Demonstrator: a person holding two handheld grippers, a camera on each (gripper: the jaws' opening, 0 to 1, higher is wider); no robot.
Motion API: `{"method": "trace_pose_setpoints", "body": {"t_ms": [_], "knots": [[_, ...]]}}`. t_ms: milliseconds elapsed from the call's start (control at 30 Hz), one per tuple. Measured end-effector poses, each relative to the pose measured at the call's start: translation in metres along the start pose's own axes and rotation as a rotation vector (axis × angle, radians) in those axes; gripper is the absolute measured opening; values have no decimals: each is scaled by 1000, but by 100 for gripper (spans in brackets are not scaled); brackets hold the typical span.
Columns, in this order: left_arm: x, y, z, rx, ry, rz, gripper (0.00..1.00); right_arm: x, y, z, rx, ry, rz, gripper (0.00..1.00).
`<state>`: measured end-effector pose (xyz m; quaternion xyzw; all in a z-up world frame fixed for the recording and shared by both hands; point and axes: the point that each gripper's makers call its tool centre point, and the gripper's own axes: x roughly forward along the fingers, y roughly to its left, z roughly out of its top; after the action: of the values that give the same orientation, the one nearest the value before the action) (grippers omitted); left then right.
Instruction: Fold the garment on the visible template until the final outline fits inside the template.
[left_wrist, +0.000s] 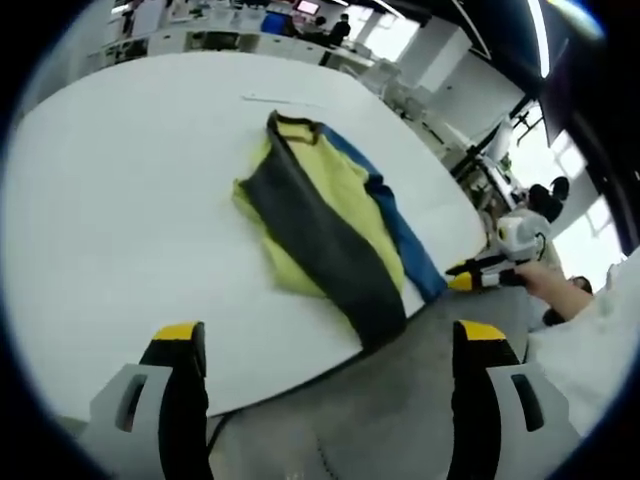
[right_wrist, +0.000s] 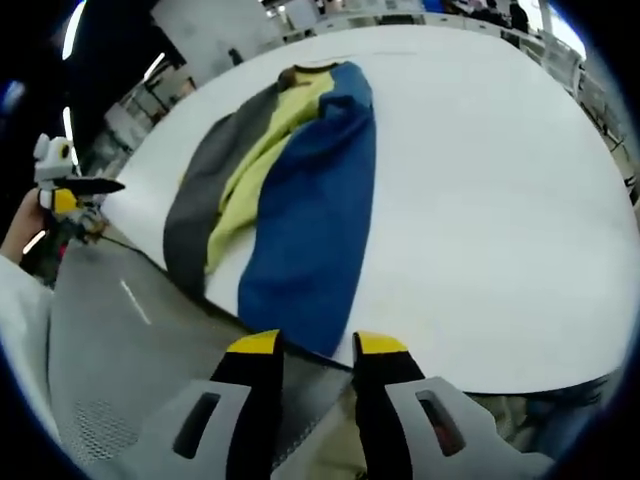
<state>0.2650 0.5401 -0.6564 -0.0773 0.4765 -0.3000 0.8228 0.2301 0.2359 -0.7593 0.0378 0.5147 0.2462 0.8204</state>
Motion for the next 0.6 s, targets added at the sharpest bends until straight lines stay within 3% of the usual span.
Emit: {"method": "trace_pose_setpoints", "body": {"t_ms": [600], "knots": [[0, -1, 1, -8, -5, 0, 99, 5, -4, -5, -48, 58, -31, 23]]}}
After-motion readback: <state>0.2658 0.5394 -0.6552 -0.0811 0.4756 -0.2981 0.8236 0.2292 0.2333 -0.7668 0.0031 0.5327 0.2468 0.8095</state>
